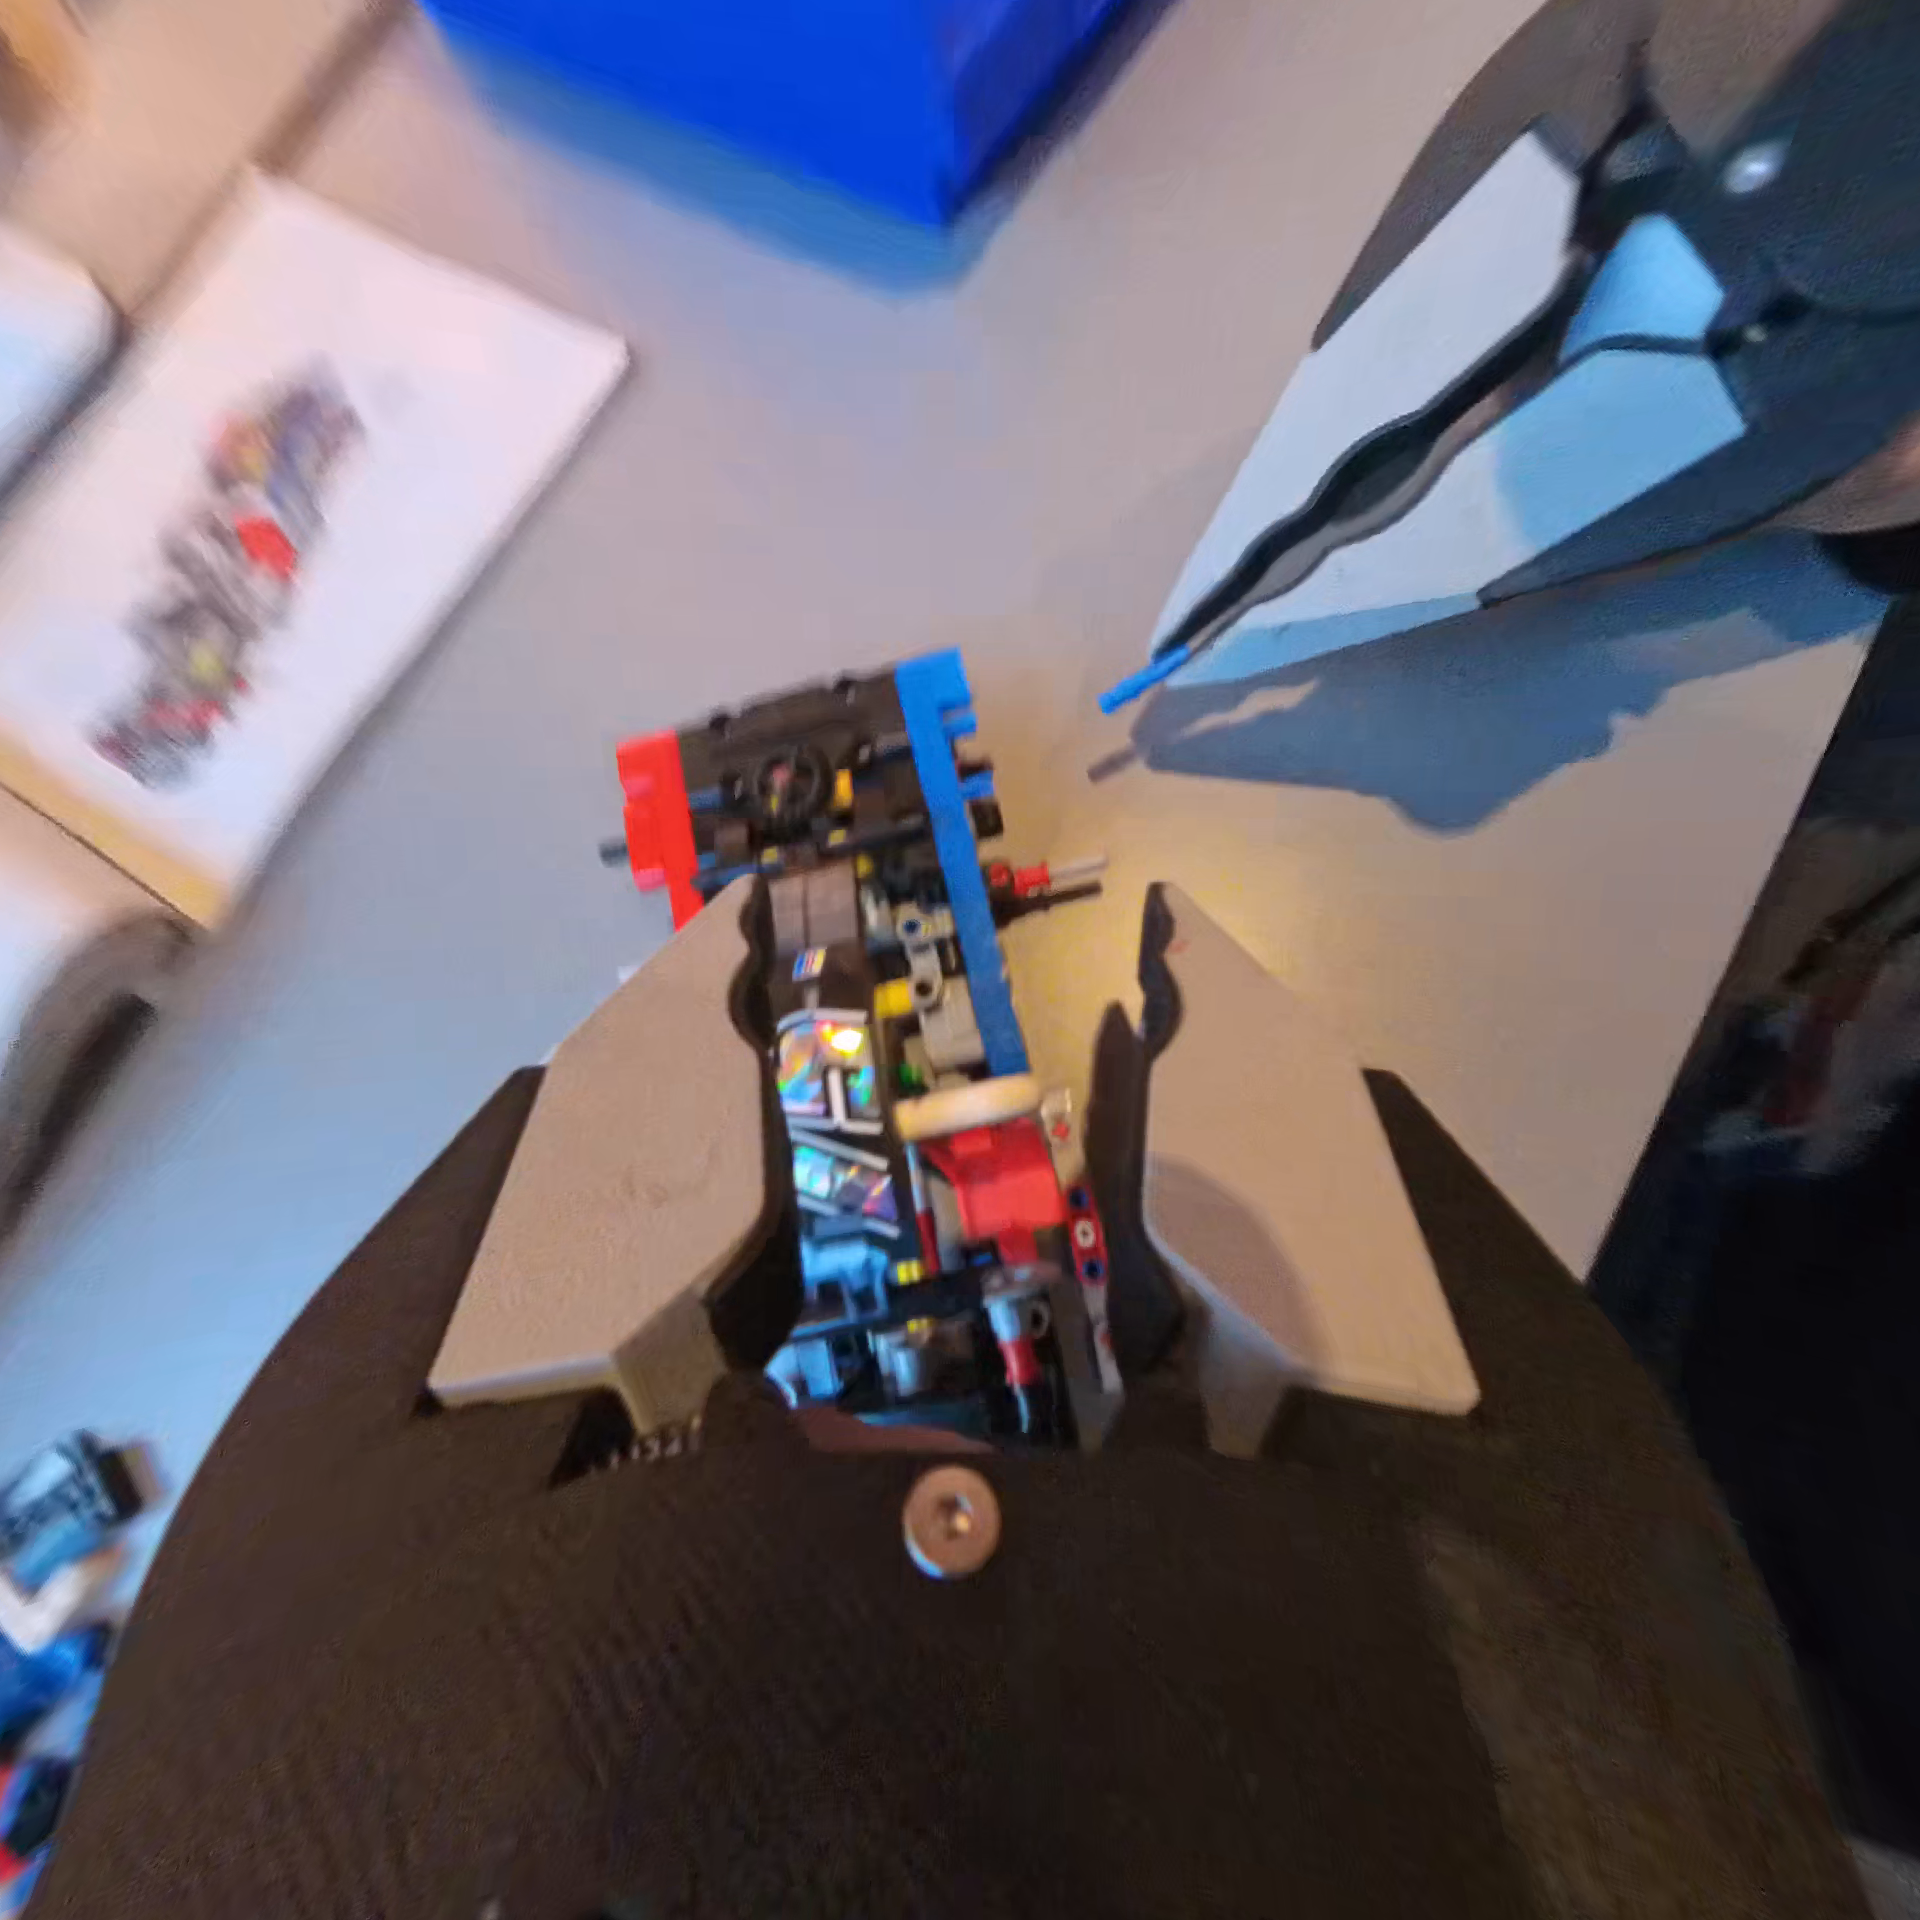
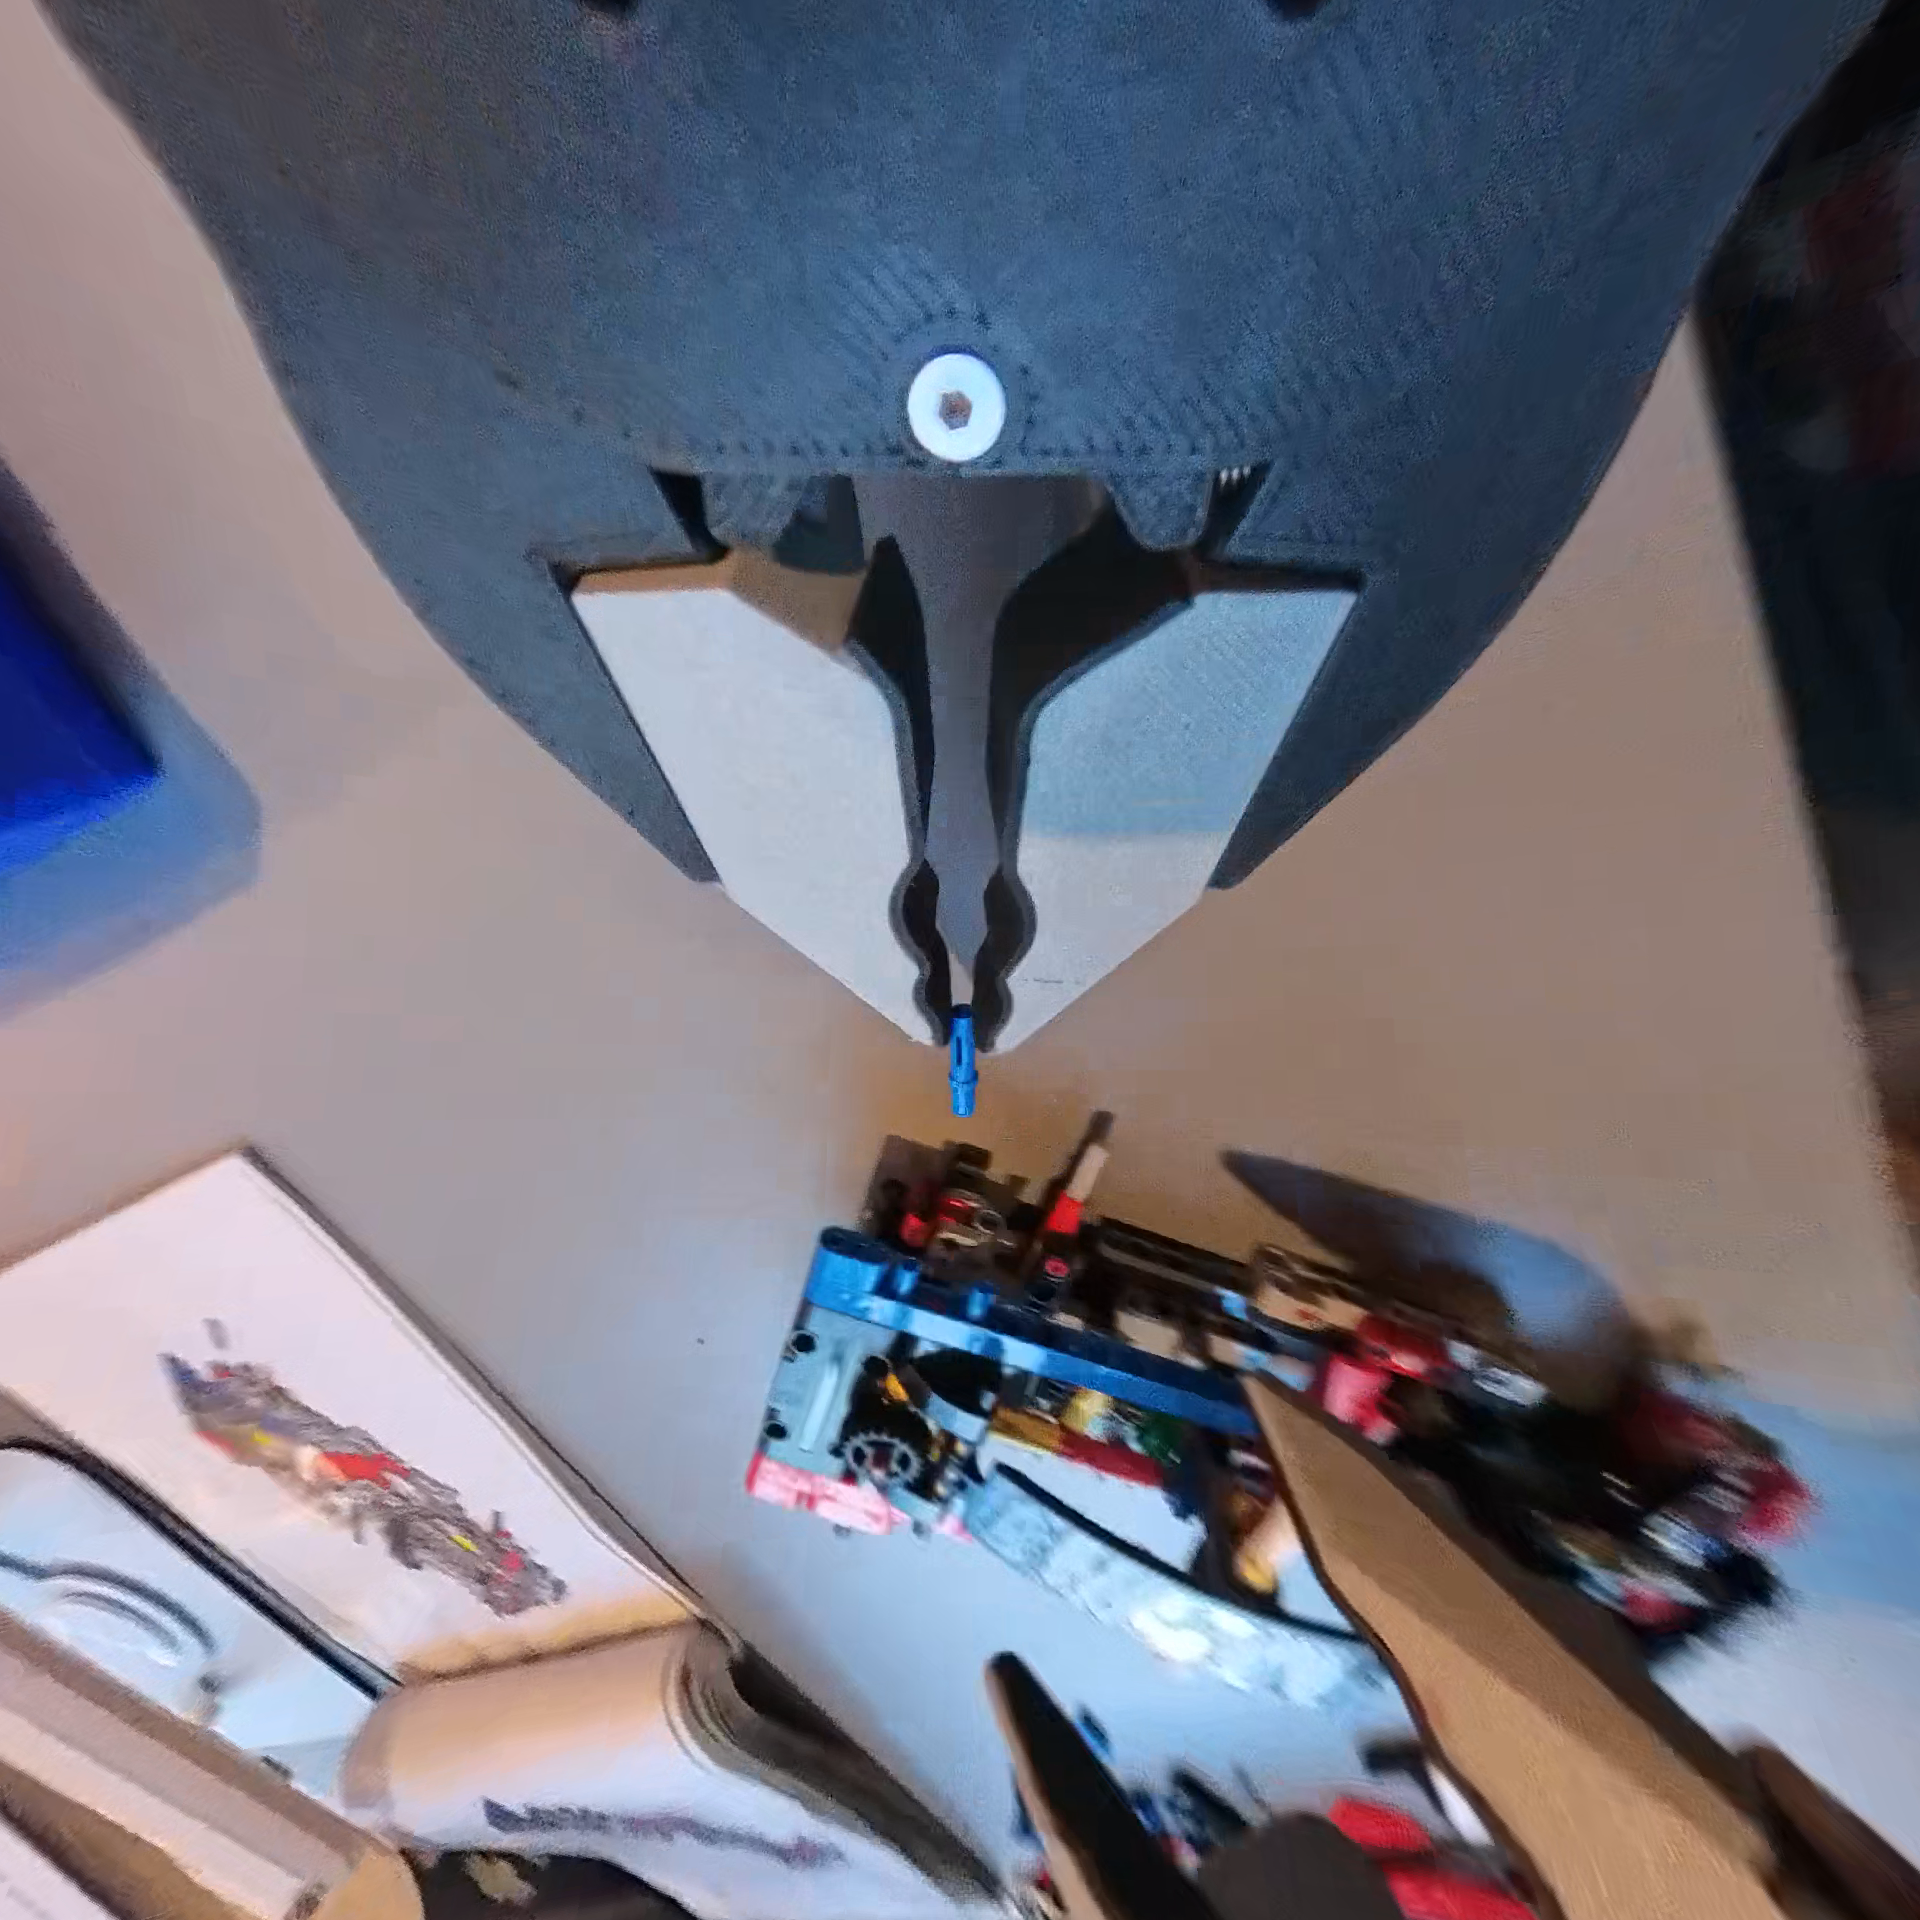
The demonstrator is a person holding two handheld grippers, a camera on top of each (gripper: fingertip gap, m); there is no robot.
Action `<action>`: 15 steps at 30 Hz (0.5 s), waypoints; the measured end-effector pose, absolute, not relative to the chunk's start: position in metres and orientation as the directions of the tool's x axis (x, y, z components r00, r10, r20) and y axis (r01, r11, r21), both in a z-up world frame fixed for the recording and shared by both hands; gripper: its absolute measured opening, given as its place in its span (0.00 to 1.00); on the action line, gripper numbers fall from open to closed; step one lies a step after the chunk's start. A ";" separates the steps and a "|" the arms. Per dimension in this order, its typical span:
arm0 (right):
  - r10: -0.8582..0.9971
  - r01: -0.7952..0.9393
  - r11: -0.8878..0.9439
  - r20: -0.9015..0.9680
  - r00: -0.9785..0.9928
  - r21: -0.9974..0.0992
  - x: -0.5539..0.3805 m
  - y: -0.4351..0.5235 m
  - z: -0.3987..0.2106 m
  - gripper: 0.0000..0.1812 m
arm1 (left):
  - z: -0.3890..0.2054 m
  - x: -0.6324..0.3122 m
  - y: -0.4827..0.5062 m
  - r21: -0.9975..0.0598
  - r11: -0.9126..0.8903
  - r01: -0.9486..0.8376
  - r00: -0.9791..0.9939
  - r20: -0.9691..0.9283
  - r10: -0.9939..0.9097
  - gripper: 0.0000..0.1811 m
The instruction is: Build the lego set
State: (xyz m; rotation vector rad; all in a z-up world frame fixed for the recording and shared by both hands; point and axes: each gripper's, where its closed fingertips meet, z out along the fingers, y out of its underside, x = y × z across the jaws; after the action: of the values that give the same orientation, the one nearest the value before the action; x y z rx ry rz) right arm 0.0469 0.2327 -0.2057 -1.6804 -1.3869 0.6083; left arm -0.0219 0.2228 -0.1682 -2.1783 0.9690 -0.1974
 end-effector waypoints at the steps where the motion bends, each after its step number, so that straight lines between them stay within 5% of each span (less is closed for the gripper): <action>1: 0.944 0.571 -0.001 0.188 0.272 -0.821 0.042 0.236 -0.210 0.00 | -0.177 -0.031 0.224 -0.639 -0.506 -0.580 0.719 -0.110 -0.686 0.39; 3: 0.935 0.610 0.030 0.238 0.262 -0.792 0.030 0.237 -0.216 0.00 | -0.197 -0.044 0.223 -0.539 -0.571 -0.619 0.723 -0.108 -0.682 0.51; 8: 0.921 0.651 0.013 0.263 0.288 -0.759 0.017 0.245 -0.224 0.01 | -0.231 -0.060 0.229 -0.389 -0.608 -0.692 0.709 -0.207 -0.674 0.53; 15: 0.917 0.639 -0.029 0.234 0.324 -0.768 0.015 0.251 -0.224 0.01 | -0.236 -0.059 0.230 -0.377 -0.629 -0.680 0.718 -0.167 -0.676 0.55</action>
State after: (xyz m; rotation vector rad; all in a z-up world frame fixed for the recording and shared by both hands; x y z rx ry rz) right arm 0.0146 0.2515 -0.2237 -1.7510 -1.3983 0.4160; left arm -0.0594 0.2297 -0.2364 -2.5077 1.0439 0.0127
